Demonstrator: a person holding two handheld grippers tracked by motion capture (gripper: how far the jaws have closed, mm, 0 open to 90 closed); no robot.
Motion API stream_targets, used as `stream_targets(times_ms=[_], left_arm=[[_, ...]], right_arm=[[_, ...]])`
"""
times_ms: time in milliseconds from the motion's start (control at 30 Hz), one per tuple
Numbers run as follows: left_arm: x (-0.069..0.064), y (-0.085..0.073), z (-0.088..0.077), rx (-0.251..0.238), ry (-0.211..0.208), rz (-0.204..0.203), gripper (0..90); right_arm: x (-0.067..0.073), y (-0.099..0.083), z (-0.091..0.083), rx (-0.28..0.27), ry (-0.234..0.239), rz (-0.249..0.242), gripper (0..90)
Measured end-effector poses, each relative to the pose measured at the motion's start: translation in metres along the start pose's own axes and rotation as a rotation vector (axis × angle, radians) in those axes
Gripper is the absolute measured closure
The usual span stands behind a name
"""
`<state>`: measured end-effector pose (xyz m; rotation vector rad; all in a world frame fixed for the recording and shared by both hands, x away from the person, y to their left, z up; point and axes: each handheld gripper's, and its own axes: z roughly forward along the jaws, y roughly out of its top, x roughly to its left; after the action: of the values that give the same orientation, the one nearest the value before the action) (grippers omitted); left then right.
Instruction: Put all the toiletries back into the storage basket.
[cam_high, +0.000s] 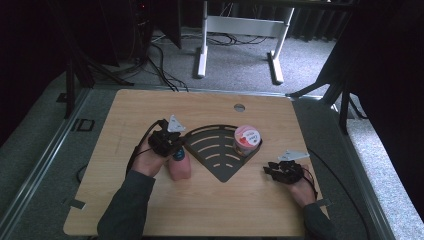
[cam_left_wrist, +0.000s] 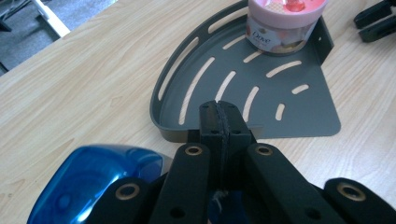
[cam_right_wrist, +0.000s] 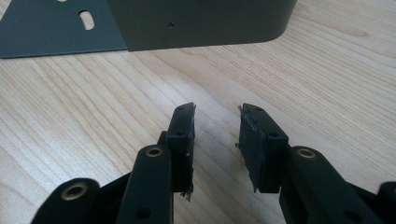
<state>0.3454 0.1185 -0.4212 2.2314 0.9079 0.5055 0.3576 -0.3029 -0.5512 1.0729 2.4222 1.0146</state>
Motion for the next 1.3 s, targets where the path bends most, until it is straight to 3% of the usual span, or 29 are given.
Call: stream_targets(times_ms=[200,367,700,933,1067,1233,1300], left_arm=[[0.003,-0.001,-0.001,-0.005,-0.01,-0.01,89.5],[0.001,-0.004,-0.004,-0.034,-0.024,-0.012,82.5],[-0.005,-0.012,-0.034,-0.102,-0.038,-0.004,66.9],[-0.007,-0.018,-0.042,-0.089,-0.033,0.002,56.4],[-0.006,-0.022,-0.041,-0.078,-0.042,-0.01,51.7],[-0.006,-0.028,-0.038,-0.056,-0.018,-0.002,39.5],[-0.006,-0.028,-0.038,-0.06,-0.033,0.002,38.1]], right_arm=[[0.0,0.0,0.0,0.001,0.0,-0.002,65.7],[0.0,0.0,0.0,0.001,0.0,-0.003,65.6],[0.001,0.0,-0.001,0.009,0.001,-0.003,63.0],[0.001,0.0,-0.002,0.012,0.003,-0.005,61.0],[0.0,-0.001,-0.002,0.012,0.001,-0.001,60.3],[0.0,-0.001,-0.002,0.011,0.003,0.0,60.0],[0.0,-0.001,-0.002,0.012,0.004,-0.003,59.8]])
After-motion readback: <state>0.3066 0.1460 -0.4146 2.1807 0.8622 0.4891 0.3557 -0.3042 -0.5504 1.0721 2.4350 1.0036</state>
